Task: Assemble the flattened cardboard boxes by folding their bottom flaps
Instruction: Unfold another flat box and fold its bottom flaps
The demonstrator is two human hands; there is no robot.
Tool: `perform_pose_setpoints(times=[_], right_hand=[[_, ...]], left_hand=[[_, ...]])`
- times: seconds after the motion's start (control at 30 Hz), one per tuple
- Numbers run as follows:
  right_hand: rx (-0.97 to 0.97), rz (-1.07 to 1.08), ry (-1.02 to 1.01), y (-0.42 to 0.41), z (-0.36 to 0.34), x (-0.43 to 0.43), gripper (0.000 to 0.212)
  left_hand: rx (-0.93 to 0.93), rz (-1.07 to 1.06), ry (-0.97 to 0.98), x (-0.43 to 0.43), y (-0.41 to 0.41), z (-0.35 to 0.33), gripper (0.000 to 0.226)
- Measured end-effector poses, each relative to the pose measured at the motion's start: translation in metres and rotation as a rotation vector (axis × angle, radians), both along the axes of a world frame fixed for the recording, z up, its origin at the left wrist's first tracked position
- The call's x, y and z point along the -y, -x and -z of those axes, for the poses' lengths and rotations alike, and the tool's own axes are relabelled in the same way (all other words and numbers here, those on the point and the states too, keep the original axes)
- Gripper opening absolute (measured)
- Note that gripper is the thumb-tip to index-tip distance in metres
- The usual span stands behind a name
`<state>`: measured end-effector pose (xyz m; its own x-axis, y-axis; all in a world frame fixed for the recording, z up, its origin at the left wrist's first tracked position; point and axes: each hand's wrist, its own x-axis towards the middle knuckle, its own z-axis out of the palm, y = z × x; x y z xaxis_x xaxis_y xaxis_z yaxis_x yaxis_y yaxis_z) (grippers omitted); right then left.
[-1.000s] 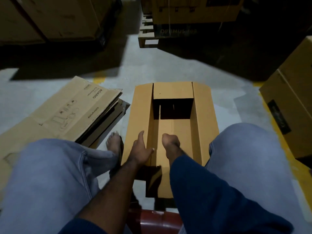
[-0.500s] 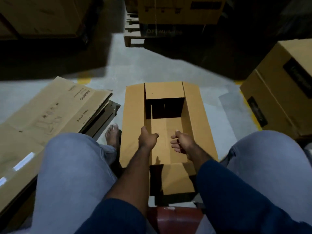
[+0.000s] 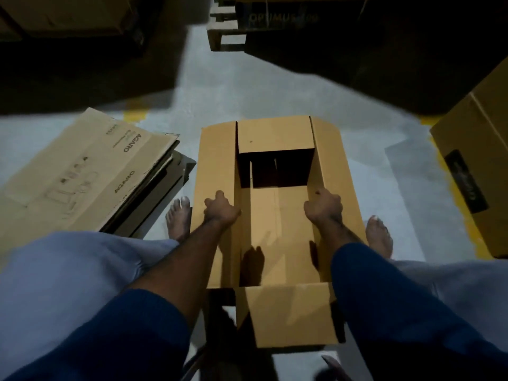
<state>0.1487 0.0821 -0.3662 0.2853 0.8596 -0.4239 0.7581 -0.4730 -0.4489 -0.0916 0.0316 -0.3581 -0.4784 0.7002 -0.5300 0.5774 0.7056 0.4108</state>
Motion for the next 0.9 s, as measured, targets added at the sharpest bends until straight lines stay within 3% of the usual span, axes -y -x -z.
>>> perform_pose_setpoints(times=[0.1,0.23,0.3,0.37,0.47,0.73,0.9], right_hand=[[0.122,0.011,0.051,-0.017,0.016,-0.023,0.055],[0.019,-0.006,0.221,-0.037,0.046,-0.029,0.069],[-0.012,-0.088,0.215,-0.044,0.056,-0.023,0.052],[-0.046,-0.103,0.165,-0.046,0.06,-0.018,0.038],[-0.141,-0.076,0.123,-0.039,0.053,-0.015,0.033],[-0.195,-0.176,0.148,-0.031,0.041,0.02,0.022],[-0.22,-0.184,0.241,-0.035,0.039,0.065,0.021]], left_hand=[[-0.009,0.018,-0.001,-0.009,0.007,0.017,0.064],[0.063,-0.074,0.031,-0.016,0.013,0.031,0.071],[0.112,-0.077,0.078,-0.017,0.014,0.035,0.066],[0.107,-0.015,0.1,-0.016,0.013,0.036,0.046],[0.064,0.024,0.093,-0.015,0.009,0.034,0.021],[-0.089,0.088,0.077,0.013,0.012,0.018,0.007],[0.02,0.155,0.233,0.056,0.018,0.008,0.005]])
